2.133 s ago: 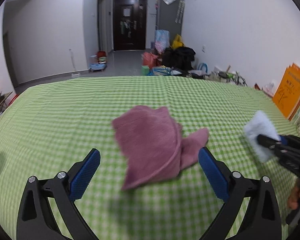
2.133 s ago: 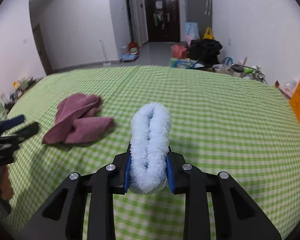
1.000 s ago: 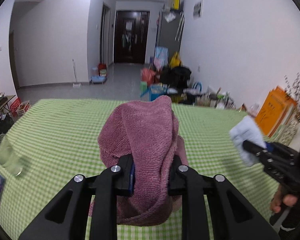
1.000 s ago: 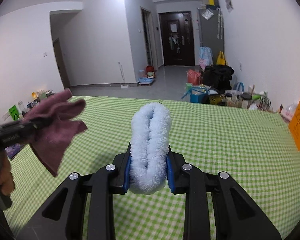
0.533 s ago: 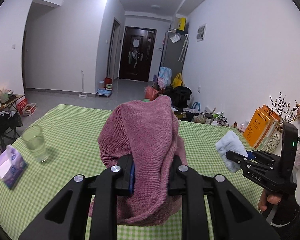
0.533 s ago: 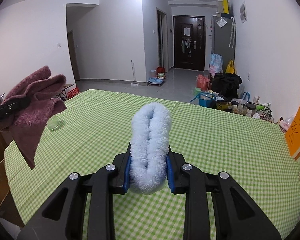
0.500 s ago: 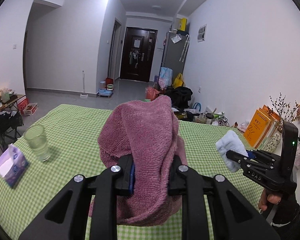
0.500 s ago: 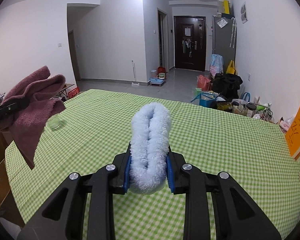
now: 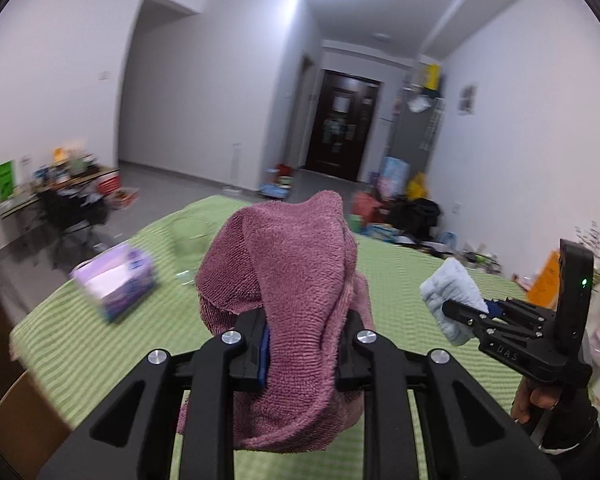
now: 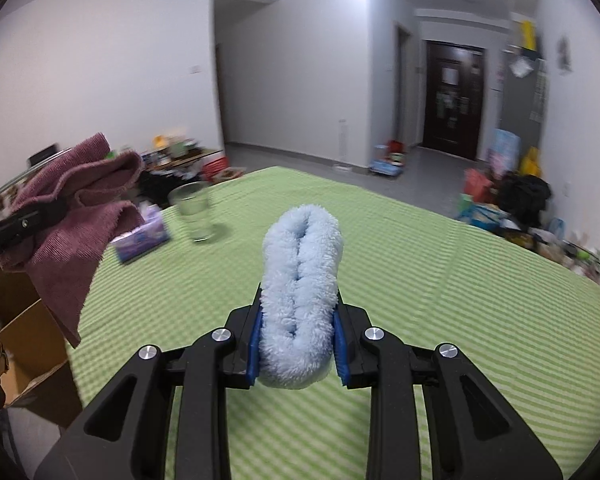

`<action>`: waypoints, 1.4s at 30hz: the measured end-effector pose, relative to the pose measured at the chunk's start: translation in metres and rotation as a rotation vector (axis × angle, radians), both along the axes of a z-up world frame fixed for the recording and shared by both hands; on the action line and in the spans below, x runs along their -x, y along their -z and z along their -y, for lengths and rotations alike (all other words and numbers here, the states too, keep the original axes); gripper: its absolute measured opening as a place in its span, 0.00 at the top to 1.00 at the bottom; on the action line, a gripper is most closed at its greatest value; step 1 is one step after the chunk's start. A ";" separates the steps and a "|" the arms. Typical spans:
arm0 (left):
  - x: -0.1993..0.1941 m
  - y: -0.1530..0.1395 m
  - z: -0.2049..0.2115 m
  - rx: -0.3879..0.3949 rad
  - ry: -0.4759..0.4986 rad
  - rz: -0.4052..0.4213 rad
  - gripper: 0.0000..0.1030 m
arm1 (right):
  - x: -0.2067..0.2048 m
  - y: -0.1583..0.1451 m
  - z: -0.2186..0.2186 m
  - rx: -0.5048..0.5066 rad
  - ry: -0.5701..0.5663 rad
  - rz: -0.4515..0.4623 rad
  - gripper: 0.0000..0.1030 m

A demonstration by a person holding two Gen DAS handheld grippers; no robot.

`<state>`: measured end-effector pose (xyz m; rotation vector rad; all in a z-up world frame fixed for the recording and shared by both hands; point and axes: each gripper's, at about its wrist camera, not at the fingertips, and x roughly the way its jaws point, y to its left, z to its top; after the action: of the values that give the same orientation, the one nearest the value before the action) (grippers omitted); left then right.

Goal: Organize soft objects
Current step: 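Carry the mauve towel in the left tool while the right tool carries the blue headband to the box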

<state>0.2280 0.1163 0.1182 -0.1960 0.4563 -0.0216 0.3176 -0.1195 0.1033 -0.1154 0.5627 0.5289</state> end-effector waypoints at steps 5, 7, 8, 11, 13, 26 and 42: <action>0.046 0.022 -0.064 0.024 -0.187 -0.032 0.82 | 0.010 0.016 -0.073 -0.002 -0.182 -0.010 0.73; 0.071 0.030 -0.092 0.026 -0.277 -0.038 0.82 | 0.016 0.021 -0.101 0.008 -0.259 -0.003 0.73; 0.083 0.032 -0.104 0.022 -0.327 -0.039 0.82 | 0.019 0.025 -0.118 0.016 -0.302 -0.003 0.73; 0.119 0.037 -0.136 0.014 -0.456 -0.041 0.81 | 0.033 0.033 -0.165 0.032 -0.411 -0.014 0.73; 0.142 0.039 -0.156 0.022 -0.528 -0.042 0.81 | 0.043 0.038 -0.190 0.044 -0.472 -0.015 0.73; 0.276 0.076 -0.251 0.067 -0.920 -0.117 0.81 | 0.135 0.063 -0.347 0.154 -0.858 0.009 0.73; 0.278 0.108 -0.273 0.138 -0.984 -0.215 0.81 | 0.165 0.087 -0.397 0.269 -0.961 -0.057 0.71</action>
<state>-0.0495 0.3892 0.0100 -0.5447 0.5329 0.9408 0.1530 0.2776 0.0162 -0.6469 0.6139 1.3893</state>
